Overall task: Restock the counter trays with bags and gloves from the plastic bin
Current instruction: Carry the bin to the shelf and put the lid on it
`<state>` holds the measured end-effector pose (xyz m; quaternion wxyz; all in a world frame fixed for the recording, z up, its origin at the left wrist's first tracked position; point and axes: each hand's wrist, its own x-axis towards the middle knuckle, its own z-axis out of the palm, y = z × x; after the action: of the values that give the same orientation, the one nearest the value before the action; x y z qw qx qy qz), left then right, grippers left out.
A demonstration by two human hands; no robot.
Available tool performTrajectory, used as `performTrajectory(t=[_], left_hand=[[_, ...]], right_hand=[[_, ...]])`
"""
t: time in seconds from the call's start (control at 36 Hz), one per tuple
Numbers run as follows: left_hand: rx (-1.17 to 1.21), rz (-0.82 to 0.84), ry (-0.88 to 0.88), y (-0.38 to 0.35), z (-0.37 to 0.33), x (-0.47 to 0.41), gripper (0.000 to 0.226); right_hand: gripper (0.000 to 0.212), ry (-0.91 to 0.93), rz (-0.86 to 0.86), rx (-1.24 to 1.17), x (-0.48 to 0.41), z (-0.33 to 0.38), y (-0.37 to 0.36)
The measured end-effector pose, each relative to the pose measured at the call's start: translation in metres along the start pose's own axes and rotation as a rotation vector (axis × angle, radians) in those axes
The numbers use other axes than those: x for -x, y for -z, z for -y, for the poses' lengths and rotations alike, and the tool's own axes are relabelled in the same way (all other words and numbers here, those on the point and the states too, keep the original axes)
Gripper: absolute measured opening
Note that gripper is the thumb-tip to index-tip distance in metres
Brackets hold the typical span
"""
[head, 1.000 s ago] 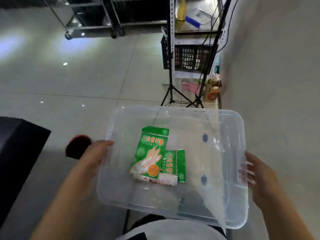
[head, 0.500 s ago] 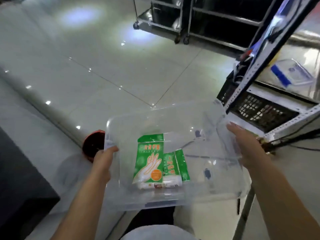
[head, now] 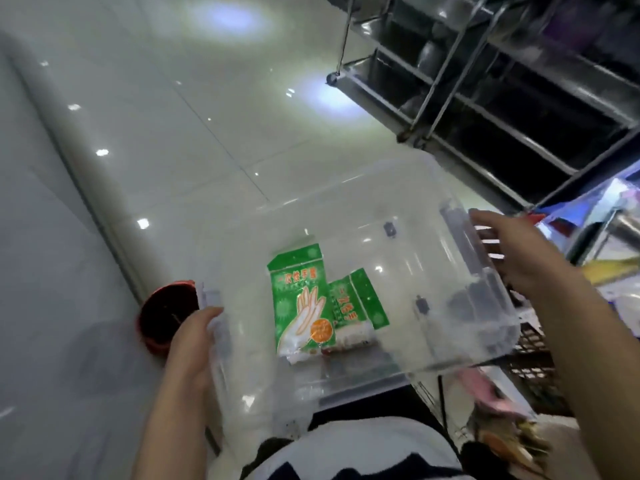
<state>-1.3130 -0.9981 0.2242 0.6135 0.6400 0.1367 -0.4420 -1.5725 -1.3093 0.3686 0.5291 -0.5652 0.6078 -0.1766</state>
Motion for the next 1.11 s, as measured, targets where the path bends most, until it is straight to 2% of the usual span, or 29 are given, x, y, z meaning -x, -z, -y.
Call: performTrajectory(t=[0.11, 0.22, 0.47, 0.64, 0.75, 0.92, 1.0, 1.06, 1.11], left_hand=[[0.039, -0.019, -0.056, -0.028, -0.042, -0.027, 0.031], [0.016, -0.046, 0.009, -0.064, -0.084, -0.065, 0.013], [-0.161, -0.055, 0.009, -0.213, -0.197, -0.17, 0.011], [-0.274, 0.093, -0.047, -0.338, -0.26, -0.241, 0.023], [-0.348, 0.153, -0.009, -0.419, -0.291, -0.278, 0.014], [-0.489, 0.276, -0.011, -0.546, -0.337, -0.35, 0.017], [-0.56, 0.335, -0.007, -0.625, -0.358, -0.392, 0.017], [-0.602, 0.379, -0.014, -0.676, -0.368, -0.417, 0.022], [-0.627, 0.469, -0.027, -0.727, -0.375, -0.439, 0.035]], right_hand=[[0.028, 0.009, 0.027, -0.007, -0.069, 0.046, -0.017], [0.031, -0.006, 0.045, -0.034, -0.151, 0.069, -0.024], [0.034, -0.155, 0.058, -0.197, -0.329, 0.073, 0.021], [0.041, -0.197, -0.044, -0.271, -0.427, 0.079, 0.076], [0.041, -0.222, -0.13, -0.323, -0.474, 0.092, 0.106], [0.027, -0.332, -0.243, -0.438, -0.542, 0.097, 0.147], [0.032, -0.397, -0.289, -0.49, -0.576, 0.1, 0.164], [0.036, -0.422, -0.315, -0.54, -0.594, 0.102, 0.177], [0.031, -0.416, -0.36, -0.626, -0.609, 0.104, 0.19]])
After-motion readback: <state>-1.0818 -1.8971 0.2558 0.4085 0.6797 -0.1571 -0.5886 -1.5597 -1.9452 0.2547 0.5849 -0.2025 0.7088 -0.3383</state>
